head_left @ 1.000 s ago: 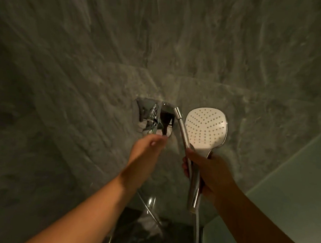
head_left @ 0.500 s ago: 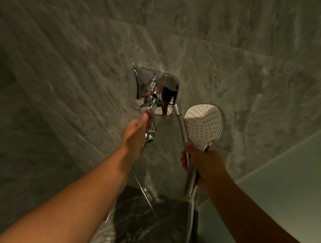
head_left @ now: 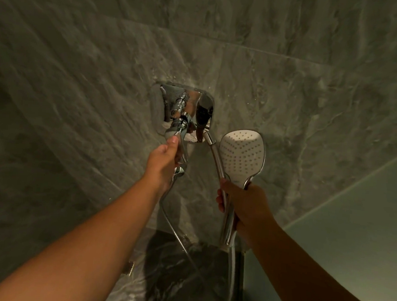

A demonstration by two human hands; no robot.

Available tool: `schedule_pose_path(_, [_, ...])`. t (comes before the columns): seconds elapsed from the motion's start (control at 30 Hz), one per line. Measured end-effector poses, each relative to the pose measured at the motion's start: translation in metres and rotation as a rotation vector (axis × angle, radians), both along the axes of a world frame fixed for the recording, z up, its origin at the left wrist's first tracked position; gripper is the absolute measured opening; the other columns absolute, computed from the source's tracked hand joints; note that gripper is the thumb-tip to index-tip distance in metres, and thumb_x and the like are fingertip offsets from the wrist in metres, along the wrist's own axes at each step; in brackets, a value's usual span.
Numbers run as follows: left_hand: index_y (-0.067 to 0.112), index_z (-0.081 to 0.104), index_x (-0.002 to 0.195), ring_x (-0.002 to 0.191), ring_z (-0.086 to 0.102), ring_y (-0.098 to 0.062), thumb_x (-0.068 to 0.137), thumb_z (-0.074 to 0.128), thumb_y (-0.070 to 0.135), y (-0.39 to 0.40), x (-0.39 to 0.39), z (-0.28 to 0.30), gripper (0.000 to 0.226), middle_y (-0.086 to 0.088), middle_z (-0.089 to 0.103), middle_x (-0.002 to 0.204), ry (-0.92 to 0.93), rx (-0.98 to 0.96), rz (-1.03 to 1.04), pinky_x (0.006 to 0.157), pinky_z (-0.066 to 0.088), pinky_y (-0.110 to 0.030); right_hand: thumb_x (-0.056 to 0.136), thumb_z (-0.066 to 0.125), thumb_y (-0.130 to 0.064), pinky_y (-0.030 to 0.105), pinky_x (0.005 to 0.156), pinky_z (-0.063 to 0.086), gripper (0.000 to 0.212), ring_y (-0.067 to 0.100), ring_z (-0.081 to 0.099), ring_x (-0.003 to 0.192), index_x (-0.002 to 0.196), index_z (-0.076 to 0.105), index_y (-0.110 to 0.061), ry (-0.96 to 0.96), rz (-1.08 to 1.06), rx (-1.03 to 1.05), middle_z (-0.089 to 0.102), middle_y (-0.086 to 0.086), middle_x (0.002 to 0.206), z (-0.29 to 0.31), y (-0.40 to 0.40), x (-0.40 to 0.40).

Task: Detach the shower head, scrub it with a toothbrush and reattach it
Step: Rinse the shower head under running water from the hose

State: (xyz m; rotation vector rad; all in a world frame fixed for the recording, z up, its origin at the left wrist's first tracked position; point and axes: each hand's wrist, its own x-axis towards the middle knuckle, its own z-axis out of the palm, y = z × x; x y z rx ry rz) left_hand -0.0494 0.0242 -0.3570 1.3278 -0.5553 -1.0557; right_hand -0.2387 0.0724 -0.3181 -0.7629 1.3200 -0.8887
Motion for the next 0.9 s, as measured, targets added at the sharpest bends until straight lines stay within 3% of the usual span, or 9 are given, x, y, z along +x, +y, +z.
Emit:
schedule_pose_path(0.33, [0.014, 0.057, 0.068, 0.051, 0.053, -0.01, 0.096, 0.053, 0.039, 0.001, 0.001, 0.01, 0.038, -0.002, 0.059, 0.062, -0.043, 0.08, 0.066, 0.051, 0.044, -0.023, 0.083, 0.072, -0.015, 0.029, 0.059, 0.058, 0.019, 0.02, 0.069, 0.064, 0.098, 0.062, -0.008, 0.002, -0.05, 0.027, 0.071, 0.014, 0.083, -0.01, 0.005, -0.004])
schedule_pose_path(0.43, [0.017, 0.044, 0.051, 0.031, 0.04, -0.003, 0.095, 0.055, 0.04, 0.003, -0.005, 0.003, 0.05, 0.004, 0.047, 0.042, -0.16, 0.075, 0.138, 0.036, 0.031, -0.016, 0.083, 0.071, -0.015, 0.03, 0.061, 0.058, 0.018, 0.022, 0.069, 0.067, 0.097, 0.062, -0.009, 0.004, -0.059, 0.03, 0.071, 0.015, 0.085, -0.01, 0.007, -0.004])
schedule_pose_path(0.5, [0.019, 0.038, 0.049, 0.028, 0.032, -0.002, 0.094, 0.056, 0.039, 0.004, -0.01, 0.0, 0.053, 0.006, 0.039, 0.039, -0.216, 0.052, 0.154, 0.033, 0.023, -0.016, 0.083, 0.071, -0.014, 0.027, 0.056, 0.057, 0.017, 0.021, 0.069, 0.065, 0.097, 0.062, -0.008, 0.012, -0.059, 0.033, 0.07, 0.015, 0.085, -0.008, 0.008, -0.003])
schedule_pose_path(0.57, [0.018, 0.044, 0.051, 0.03, 0.037, 0.0, 0.095, 0.056, 0.033, 0.003, -0.009, 0.001, 0.048, 0.01, 0.044, 0.037, -0.153, 0.023, 0.144, 0.032, 0.026, -0.013, 0.083, 0.072, -0.012, 0.026, 0.053, 0.055, 0.019, 0.021, 0.067, 0.062, 0.098, 0.062, -0.004, -0.005, -0.059, 0.029, 0.069, 0.016, 0.084, -0.006, 0.009, -0.002])
schedule_pose_path(0.67, [0.018, 0.058, 0.069, 0.046, 0.048, -0.006, 0.098, 0.054, 0.024, 0.0, -0.005, 0.002, 0.029, 0.002, 0.056, 0.058, -0.073, -0.039, 0.06, 0.041, 0.036, -0.017, 0.083, 0.072, -0.011, 0.028, 0.055, 0.056, 0.02, 0.021, 0.067, 0.063, 0.099, 0.062, -0.004, -0.002, -0.06, 0.021, 0.069, 0.016, 0.083, -0.006, 0.01, -0.002])
schedule_pose_path(0.9, [0.008, 0.056, 0.094, 0.059, 0.051, -0.01, 0.099, 0.051, 0.017, -0.008, 0.003, -0.016, 0.012, -0.003, 0.058, 0.072, -0.136, -0.088, 0.027, 0.048, 0.043, -0.018, 0.084, 0.07, -0.011, 0.032, 0.062, 0.058, 0.018, 0.024, 0.067, 0.066, 0.099, 0.063, -0.003, -0.001, -0.046, -0.002, 0.069, 0.016, 0.081, -0.012, 0.013, -0.006])
